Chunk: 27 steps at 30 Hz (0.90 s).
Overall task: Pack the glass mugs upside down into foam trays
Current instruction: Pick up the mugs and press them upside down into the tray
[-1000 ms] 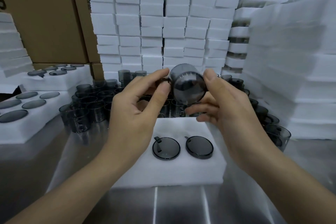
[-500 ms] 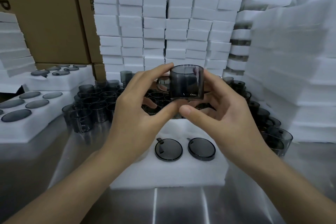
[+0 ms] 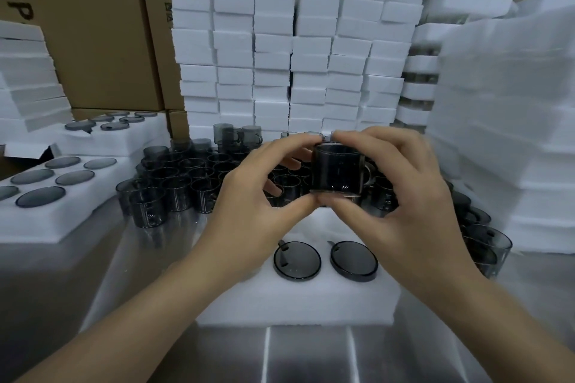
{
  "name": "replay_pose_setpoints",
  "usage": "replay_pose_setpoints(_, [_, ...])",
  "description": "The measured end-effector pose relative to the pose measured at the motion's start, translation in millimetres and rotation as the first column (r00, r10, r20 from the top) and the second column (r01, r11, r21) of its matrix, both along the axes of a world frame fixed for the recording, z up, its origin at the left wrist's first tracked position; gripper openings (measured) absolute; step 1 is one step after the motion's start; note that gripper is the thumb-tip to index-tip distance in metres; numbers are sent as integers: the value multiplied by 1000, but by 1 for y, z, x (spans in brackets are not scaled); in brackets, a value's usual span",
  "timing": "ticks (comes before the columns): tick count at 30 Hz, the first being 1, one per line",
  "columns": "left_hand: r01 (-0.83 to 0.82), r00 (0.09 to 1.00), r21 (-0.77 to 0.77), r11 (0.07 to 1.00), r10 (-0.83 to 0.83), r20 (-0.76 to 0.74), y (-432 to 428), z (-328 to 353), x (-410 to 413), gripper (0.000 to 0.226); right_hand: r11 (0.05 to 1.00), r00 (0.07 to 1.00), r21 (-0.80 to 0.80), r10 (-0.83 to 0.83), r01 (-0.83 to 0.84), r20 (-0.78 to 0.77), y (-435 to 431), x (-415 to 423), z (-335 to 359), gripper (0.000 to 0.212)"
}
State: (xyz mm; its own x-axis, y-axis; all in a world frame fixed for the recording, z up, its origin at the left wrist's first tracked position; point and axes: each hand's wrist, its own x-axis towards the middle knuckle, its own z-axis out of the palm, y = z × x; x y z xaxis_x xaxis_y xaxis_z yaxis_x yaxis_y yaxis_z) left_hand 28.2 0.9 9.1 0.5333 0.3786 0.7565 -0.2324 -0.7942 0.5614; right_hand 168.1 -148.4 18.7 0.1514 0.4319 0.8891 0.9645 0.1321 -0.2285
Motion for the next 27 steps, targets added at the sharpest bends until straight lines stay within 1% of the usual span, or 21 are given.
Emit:
replay_pose_setpoints(2, [22, 1000, -52, 998, -22, 5, 2, 2, 0, 56, 1000, 999, -26, 12, -13, -36, -1, 2, 1, 66])
replay_pose_setpoints(4, [61, 998, -119, 991, -59, 24, 4, 3, 0, 56, 996, 993, -76, 29, -38, -118, -2, 4, 1, 67])
replay_pose_setpoints(6, [115, 993, -177, 977, -110, 41, 5, 5, 0, 57, 988, 970, -99, 95, -120, -223, -2, 5, 1, 60])
replay_pose_setpoints(8, [175, 985, -224, 959, -172, 33, 4, 6, 1, 59, 975, 934, -70, 181, -212, -308, -3, 5, 3, 53])
replay_pose_setpoints(10, [189, 981, -225, 956, -192, 11, 1, 4, 3, 61, 975, 928, -36, 198, -220, -316, -3, 5, 5, 50])
replay_pose_setpoints(11, [163, 986, -200, 966, -164, 9, 0, 3, 3, 63, 980, 936, -26, 180, -197, -301, -2, 4, 5, 50])
replay_pose_setpoints(13, [75, 997, -127, 989, -73, 19, -1, 1, 2, 67, 992, 964, -17, 118, -126, -238, -2, 4, 3, 53])
replay_pose_setpoints(15, [58, 998, -91, 994, -56, 25, -2, 2, 1, 67, 998, 986, -8, 62, -64, -158, -2, 2, 2, 57])
replay_pose_setpoints(16, [91, 996, -106, 990, -90, 21, -1, 2, 1, 65, 998, 988, 5, 57, -57, -141, -1, 2, 2, 58])
replay_pose_setpoints(18, [183, 983, -187, 965, -184, 10, -1, 3, 1, 63, 996, 983, 33, 90, -86, -162, -2, 0, 3, 61])
replay_pose_setpoints(21, [272, 960, -306, 912, -278, 25, 0, 4, 2, 61, 981, 950, 80, 193, -179, -246, -4, -1, 6, 61])
replay_pose_setpoints(24, [353, 927, -435, 828, -374, 40, 1, 6, 1, 51, 960, 895, 57, 277, -275, -351, -4, -3, 7, 57])
replay_pose_setpoints(26, [352, 909, -462, 814, -415, -38, 6, 8, -1, 44, 951, 877, 58, 304, -305, -371, -2, -2, 6, 55])
replay_pose_setpoints(27, [354, 894, -473, 806, -441, -82, 10, 10, -3, 45, 956, 884, 57, 289, -289, -368, -1, -2, 4, 55])
